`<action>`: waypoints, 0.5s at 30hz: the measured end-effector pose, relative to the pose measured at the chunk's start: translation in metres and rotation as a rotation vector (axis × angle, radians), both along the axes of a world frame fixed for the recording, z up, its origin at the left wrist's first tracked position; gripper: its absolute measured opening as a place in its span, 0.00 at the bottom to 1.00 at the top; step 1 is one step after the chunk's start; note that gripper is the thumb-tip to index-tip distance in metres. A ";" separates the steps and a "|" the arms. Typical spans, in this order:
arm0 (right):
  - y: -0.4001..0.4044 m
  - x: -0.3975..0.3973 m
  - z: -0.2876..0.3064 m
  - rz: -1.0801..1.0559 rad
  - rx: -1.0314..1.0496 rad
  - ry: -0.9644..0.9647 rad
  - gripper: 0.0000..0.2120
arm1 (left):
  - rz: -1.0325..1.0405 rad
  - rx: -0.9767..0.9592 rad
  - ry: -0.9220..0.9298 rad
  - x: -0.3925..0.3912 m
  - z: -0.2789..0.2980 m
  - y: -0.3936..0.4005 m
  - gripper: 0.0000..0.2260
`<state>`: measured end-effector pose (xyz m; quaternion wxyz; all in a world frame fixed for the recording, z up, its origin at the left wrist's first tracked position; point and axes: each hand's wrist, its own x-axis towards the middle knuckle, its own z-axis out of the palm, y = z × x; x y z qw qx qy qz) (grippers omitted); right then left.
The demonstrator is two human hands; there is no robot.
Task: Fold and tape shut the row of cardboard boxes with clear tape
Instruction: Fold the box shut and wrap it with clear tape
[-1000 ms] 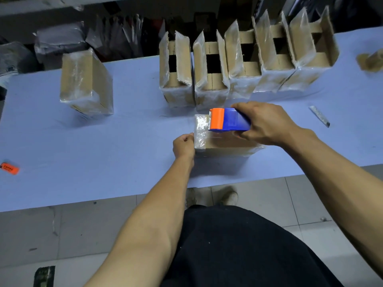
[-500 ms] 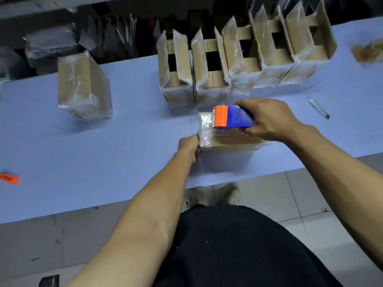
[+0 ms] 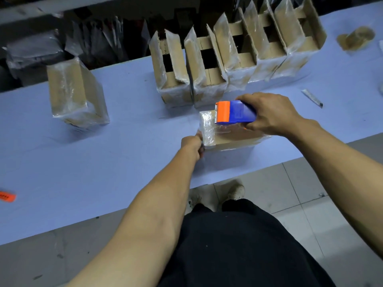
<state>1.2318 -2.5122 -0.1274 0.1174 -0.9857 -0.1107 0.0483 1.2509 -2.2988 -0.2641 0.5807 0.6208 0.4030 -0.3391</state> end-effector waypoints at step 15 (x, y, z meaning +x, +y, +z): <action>-0.006 -0.001 0.002 0.010 0.050 0.008 0.19 | 0.012 0.142 -0.625 -0.018 0.029 -0.016 0.15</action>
